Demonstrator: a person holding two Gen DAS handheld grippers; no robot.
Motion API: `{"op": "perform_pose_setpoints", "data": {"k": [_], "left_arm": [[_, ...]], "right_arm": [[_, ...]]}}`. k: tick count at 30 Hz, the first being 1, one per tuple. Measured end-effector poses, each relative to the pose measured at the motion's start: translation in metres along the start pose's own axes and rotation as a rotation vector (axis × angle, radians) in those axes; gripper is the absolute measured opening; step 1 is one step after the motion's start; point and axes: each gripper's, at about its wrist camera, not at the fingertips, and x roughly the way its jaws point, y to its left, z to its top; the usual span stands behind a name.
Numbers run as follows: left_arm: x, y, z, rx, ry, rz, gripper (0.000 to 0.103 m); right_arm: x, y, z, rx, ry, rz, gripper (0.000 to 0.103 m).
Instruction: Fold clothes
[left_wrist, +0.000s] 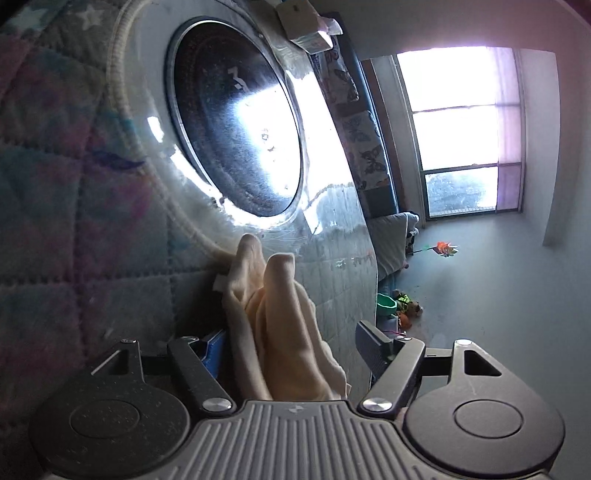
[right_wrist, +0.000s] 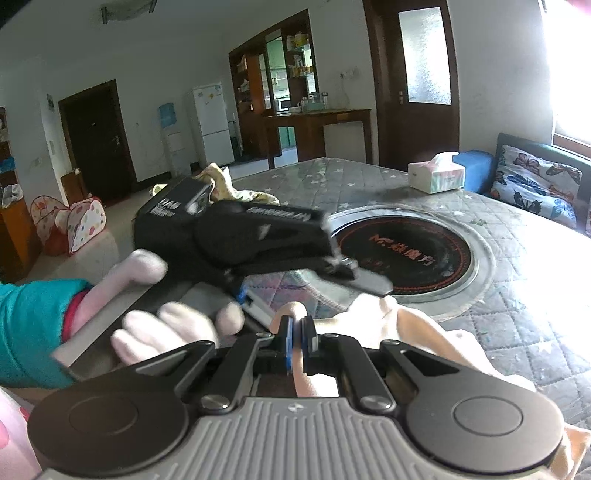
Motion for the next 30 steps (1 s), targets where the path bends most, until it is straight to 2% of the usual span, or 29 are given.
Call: {"op": "perform_pose_setpoints", "data": {"k": [7, 10, 14, 19, 23, 30], "left_arm": [[0.005, 0.008, 0.002, 0.005, -0.003, 0.025, 0.028], [0.002, 0.011, 0.001, 0.02, -0.014, 0.038, 0.022], [-0.001, 0.011, 0.001, 0.045, -0.021, 0.059, 0.021], [0.0, 0.008, 0.001, 0.073, -0.03, 0.083, 0.022], [-0.001, 0.006, -0.001, 0.092, -0.033, 0.086, 0.022], [0.001, -0.001, -0.002, 0.121, -0.038, 0.1, 0.022]], "right_arm": [[0.009, 0.003, -0.004, -0.002, 0.018, 0.011, 0.004], [0.013, 0.003, -0.005, -0.001, 0.025, 0.007, 0.006], [0.004, -0.003, -0.007, 0.028, 0.015, -0.013, 0.011], [-0.016, -0.02, -0.017, 0.077, 0.011, -0.093, 0.012], [-0.034, -0.042, -0.03, 0.145, 0.018, -0.194, 0.02], [-0.067, -0.09, -0.066, 0.314, 0.007, -0.378, 0.02]]}}
